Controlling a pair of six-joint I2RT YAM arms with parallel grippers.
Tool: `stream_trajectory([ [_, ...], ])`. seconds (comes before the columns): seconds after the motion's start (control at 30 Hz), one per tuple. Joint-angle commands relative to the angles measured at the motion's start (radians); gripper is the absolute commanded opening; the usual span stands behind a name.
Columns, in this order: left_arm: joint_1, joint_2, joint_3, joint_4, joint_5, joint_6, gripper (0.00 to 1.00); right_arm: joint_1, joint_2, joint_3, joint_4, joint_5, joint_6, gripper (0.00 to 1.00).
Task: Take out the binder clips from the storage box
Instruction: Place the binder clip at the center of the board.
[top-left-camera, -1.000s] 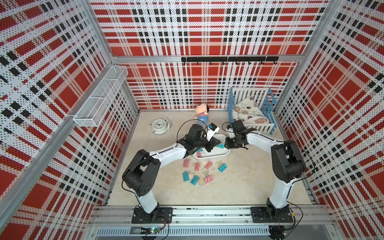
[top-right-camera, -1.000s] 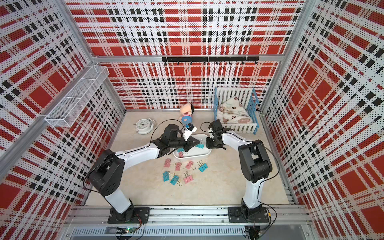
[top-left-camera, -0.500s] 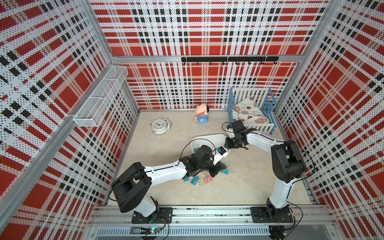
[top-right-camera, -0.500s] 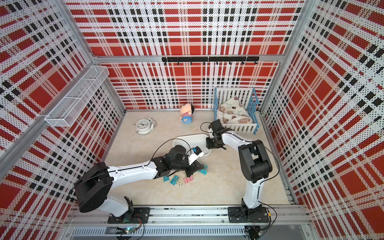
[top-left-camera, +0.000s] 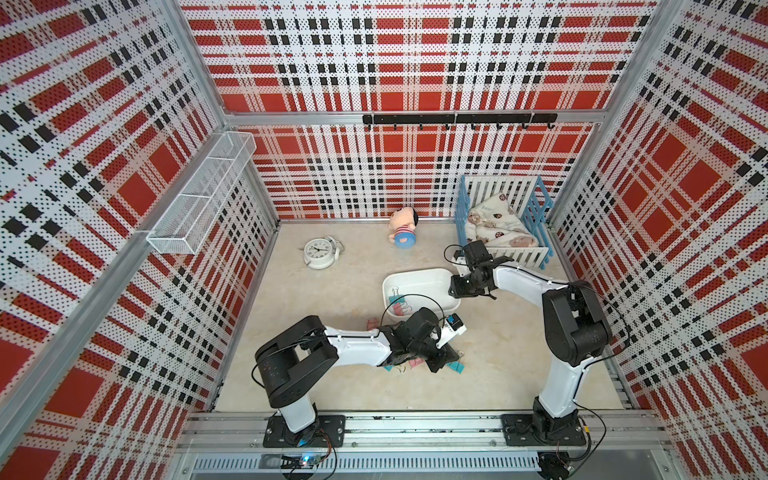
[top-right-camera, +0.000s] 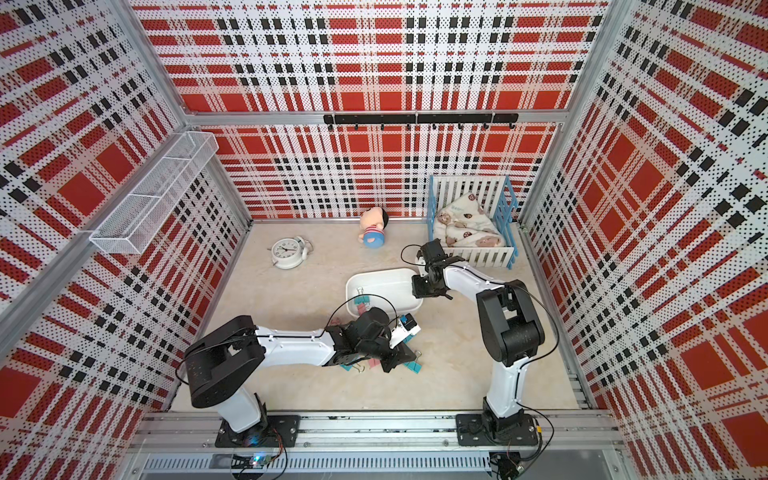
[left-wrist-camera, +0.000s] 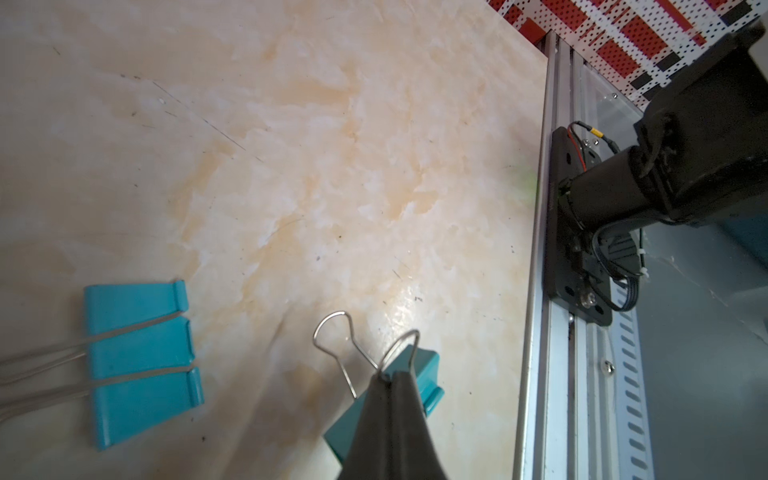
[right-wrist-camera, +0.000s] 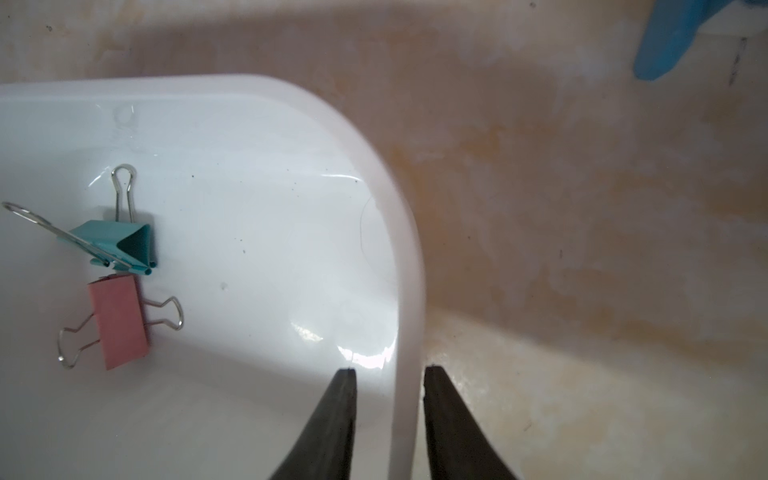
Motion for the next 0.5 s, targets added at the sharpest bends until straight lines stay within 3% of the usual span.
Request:
stream_trajectory([
  [0.0, 0.003, 0.033, 0.01, 0.059, 0.018, -0.014, 0.0, -0.005, -0.002, -0.011, 0.01, -0.004, -0.006, 0.35],
  [0.47, 0.051, 0.111, 0.053, 0.1, 0.063, -0.005, 0.0, -0.005, -0.001, -0.014, 0.012, -0.002, -0.006, 0.35],
])
